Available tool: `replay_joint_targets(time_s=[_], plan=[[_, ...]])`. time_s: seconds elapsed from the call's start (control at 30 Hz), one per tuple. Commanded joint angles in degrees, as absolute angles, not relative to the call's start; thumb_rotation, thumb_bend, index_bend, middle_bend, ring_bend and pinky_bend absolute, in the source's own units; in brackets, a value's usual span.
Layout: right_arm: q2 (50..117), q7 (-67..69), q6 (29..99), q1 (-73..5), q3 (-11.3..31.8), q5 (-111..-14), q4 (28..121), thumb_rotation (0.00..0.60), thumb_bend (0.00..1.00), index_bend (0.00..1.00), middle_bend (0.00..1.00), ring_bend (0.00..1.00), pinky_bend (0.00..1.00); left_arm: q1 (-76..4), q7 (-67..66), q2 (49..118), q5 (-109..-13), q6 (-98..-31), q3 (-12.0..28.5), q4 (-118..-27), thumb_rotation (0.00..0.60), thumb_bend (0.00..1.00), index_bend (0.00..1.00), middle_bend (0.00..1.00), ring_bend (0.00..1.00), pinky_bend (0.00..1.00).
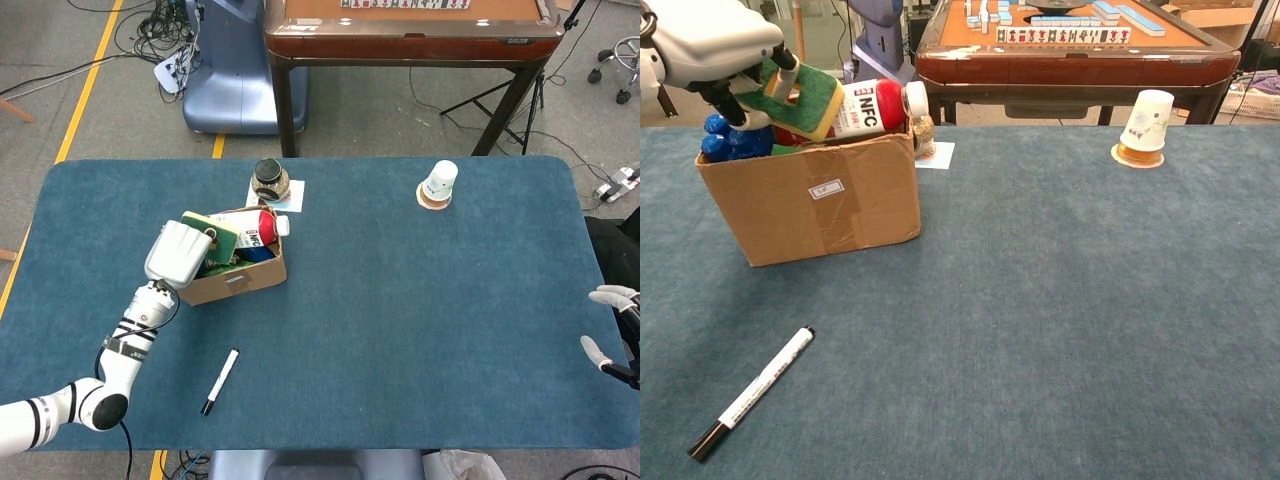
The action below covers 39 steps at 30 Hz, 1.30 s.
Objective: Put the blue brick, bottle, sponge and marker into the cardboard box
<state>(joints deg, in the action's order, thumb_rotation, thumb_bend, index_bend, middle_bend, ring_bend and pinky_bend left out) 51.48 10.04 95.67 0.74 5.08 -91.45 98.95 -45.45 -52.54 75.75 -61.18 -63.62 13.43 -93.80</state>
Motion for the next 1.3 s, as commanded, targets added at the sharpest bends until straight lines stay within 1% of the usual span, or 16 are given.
replay_joint_targets(time_s=[0.03, 0.13, 0.23, 0.4, 0.83, 1.1, 1.3], plan=[[51.49, 10.05, 95.61, 0.72, 5.08, -91.42, 98.92, 0.600, 0.24, 0.32, 0.31, 0.29, 0.41, -45.82, -52.82, 75.92, -60.74, -63.73, 13.15, -93.67, 0.600, 0.32, 0.44, 1.00, 0.83, 0.93], [51.49, 10.09, 95.60, 0.70, 5.03, -91.52, 98.90, 0.600, 0.23, 0.32, 0.31, 0.29, 0.41, -46.00, -53.12, 76.01, -60.44, -64.22, 12.79, -93.66, 0.600, 0.31, 0.38, 1.00, 0.83, 0.93], [51.47, 10.22, 95.64, 0.71, 5.05, -91.50, 98.85, 0.600, 0.24, 0.32, 0.31, 0.29, 0.41, -45.94, -53.35, 75.77, -60.42, -64.91, 12.34, -93.89, 0.600, 0.31, 0.36, 1.00, 0.83, 0.93], [51.42, 10.35, 95.64, 0.71, 5.04, -91.51, 98.84, 0.600, 0.24, 0.32, 0.31, 0.29, 0.41, -45.40, -53.70, 74.48, -60.34, -66.32, 11.65, -95.27, 0.600, 0.30, 0.36, 1.00, 0.83, 0.93], [51.78, 9.26, 95.08, 0.43, 4.91, -91.61, 99.00, 0.600, 0.24, 0.32, 0.31, 0.29, 0.41, -42.66, -53.82, 69.78, -63.25, -70.87, 9.33, -101.35, 0.600, 0.29, 0.37, 1.00, 0.83, 0.93], [51.96, 8.75, 94.86, 0.30, 4.82, -91.70, 99.13, 0.600, 0.24, 0.32, 0.31, 0.29, 0.41, -39.77, -54.88, 66.28, -66.27, -74.23, 6.92, -107.15, 0.600, 0.29, 0.37, 1.00, 0.82, 0.92], [52.02, 8.46, 94.79, 0.26, 4.81, -91.69, 99.17, 0.600, 0.24, 0.32, 0.31, 0.29, 0.41, -37.37, -53.89, 63.76, -68.40, -75.36, 4.82, -112.35, 0.600, 0.28, 0.39, 1.00, 0.82, 0.92]])
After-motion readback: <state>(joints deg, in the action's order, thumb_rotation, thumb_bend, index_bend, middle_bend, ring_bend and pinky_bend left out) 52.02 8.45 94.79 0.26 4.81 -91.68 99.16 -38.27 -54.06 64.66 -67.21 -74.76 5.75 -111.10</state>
